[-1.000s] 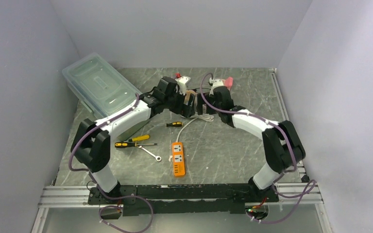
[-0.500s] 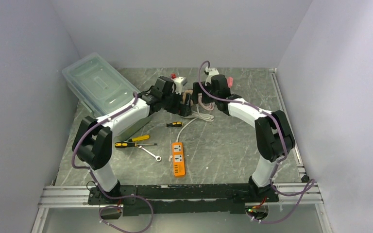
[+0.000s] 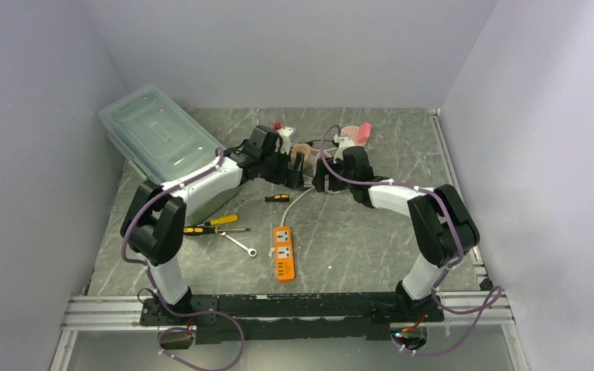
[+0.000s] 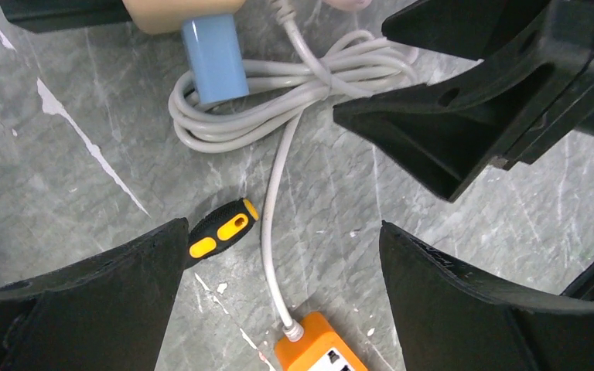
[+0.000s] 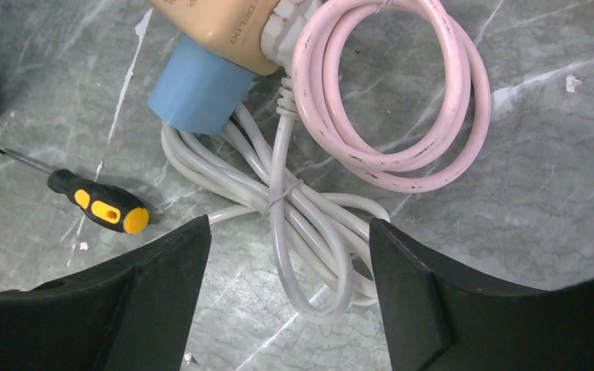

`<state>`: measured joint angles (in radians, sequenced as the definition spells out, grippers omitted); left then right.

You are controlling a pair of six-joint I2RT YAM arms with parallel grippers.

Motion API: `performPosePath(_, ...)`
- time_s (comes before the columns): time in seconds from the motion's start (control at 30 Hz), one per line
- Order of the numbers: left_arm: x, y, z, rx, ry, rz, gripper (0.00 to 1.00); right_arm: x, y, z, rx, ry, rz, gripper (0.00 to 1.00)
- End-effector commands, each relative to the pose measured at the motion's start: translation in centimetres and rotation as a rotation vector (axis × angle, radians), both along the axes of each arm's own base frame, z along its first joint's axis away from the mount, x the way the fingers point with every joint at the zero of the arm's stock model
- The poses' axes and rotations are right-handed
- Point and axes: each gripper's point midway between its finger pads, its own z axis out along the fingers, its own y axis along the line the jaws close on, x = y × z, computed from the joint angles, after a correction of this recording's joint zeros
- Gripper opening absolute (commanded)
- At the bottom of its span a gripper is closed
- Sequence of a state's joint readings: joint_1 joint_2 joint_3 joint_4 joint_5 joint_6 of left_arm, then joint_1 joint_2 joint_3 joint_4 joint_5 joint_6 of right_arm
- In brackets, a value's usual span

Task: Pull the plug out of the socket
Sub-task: Move the socket to the center of the board.

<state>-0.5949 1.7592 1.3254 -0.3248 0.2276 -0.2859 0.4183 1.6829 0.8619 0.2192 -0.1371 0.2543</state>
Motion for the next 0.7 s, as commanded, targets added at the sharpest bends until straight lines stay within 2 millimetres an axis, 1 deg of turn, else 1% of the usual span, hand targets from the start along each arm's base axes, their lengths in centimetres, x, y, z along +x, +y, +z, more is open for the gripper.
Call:
performPosePath(0.0, 0.4, 0.2, -0.3, 0.009, -0.027, 0.007, 0.97, 1.1, 0.8, 0.0, 0.022, -0.01, 0.016, 0.75)
performPosePath(0.07, 0.5, 0.3, -0.2, 0.014, -0.036, 0.01, 0.97, 0.7, 0.9, -0.4, 0.028, 0.003, 0.021, 0.73)
performPosePath(0.13, 0.5, 0.3, -0.2, 0.016, -0.032, 0.009, 0.97, 0.1, 0.8, 0.0, 0.039, -0.008, 0.028, 0.71)
performPosePath(0.2, 0.5, 0.1, -0.1, 0.011, -0.027, 0.004, 0.97, -0.4, 0.5, 0.2, 0.037, -0.015, 0.023, 0.68)
performPosePath(0.27, 0.4, 0.1, -0.1, 0.009, -0.019, 0.002, 0.97, -0.8, 0.0, -0.2, 0.021, -0.001, 0.008, 0.67)
performPosePath(0.3, 0.4, 0.0, -0.1, 0.007, -0.015, 0.004, 0.97, -0.8, -0.1, -0.3, 0.016, 0.001, 0.002, 0.66)
performPosePath(0.4, 0.2, -0.2, 0.1, -0.006, -0.006, -0.004, 0.97, -0.4, -0.3, -1.4, -0.013, 0.054, -0.017, 0.65)
performPosePath(0.57, 0.1, -0.2, 1.1, -0.018, -0.024, -0.006, 0.97, -0.4, 0.4, -2.7, -0.046, 0.116, -0.018, 0.65)
performPosePath(0.67, 0.2, 0.2, 1.4, -0.007, -0.042, 0.0, 0.97, -0.9, 1.5, -2.6, -0.058, 0.122, 0.016, 0.6)
